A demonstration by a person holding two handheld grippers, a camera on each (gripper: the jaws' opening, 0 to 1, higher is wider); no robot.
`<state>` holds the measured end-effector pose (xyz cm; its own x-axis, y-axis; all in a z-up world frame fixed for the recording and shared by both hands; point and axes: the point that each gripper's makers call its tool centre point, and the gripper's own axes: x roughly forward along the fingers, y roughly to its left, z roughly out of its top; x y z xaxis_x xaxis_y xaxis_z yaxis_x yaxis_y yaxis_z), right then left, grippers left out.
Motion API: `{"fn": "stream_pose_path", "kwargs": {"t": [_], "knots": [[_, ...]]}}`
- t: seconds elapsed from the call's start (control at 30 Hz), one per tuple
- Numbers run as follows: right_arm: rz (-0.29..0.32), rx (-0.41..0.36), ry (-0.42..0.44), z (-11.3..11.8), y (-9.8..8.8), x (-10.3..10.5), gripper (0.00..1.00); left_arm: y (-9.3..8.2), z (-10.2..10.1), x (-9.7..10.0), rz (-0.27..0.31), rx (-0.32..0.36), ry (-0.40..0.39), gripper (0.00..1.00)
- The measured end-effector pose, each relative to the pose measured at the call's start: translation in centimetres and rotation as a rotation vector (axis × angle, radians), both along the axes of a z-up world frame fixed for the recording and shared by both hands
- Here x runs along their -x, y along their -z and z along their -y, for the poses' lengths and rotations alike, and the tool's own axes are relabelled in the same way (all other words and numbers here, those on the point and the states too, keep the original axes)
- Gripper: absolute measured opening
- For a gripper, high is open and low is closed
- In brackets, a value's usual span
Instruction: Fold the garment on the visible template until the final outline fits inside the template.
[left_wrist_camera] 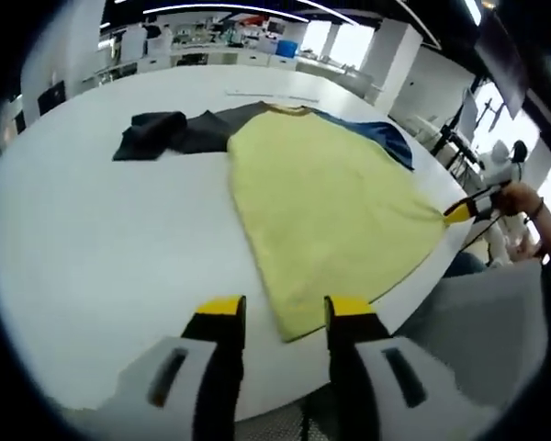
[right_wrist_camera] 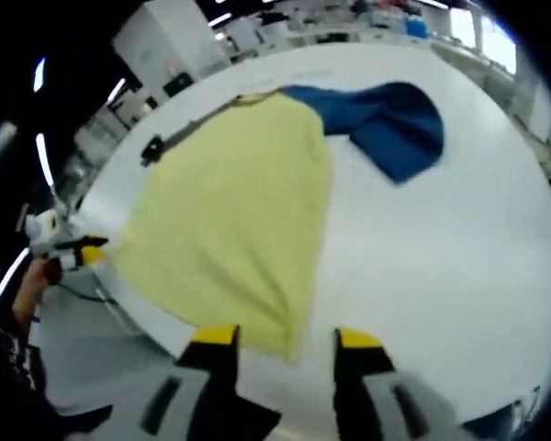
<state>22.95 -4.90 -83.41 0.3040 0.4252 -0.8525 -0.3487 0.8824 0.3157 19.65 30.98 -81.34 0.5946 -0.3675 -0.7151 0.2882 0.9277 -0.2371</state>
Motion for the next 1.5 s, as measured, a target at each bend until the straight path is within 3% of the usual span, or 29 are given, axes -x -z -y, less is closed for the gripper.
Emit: {"fn": "stream_pose_path", "kwargs": {"t": [0.17, 0.43, 0.73, 1.23, 1.43, 1.5], "knots": [[0.032, -0.029, 0.031, -0.5, -0.9, -0.7, 0.51, -0.4, 0.3, -0.7, 0.044, 0.003, 0.019, 0.44], [0.092, -0.044, 0.066, -0.3, -1.6, -2.3, 0.62, -1.3, 1.1, -1.4, 0.084, 0.059, 0.019, 0.64], [0.180, -0.065, 0.105, -0.2, -2.4, -4.5, 0.71, -2.3, 1.5, -1.9, 0.138, 0.079, 0.029, 0.80], [0.275, -0.071, 0.216, 1.7, -3.0, -9.4, 0.70, -2.7, 0.6, -2.6, 0.171, 0.047, 0.007, 0.89], [0.286, -0.043, 0.285, 2.9, -2.4, -11.4, 0.60, -2.9, 0.6, -2.9, 0.191, 0.044, 0.014, 0.95], [0.263, -0.041, 0.313, 3.3, -2.0, -12.0, 0.54, -3.1, 0.6, -3.1, 0.203, 0.046, 0.017, 0.96]]}}
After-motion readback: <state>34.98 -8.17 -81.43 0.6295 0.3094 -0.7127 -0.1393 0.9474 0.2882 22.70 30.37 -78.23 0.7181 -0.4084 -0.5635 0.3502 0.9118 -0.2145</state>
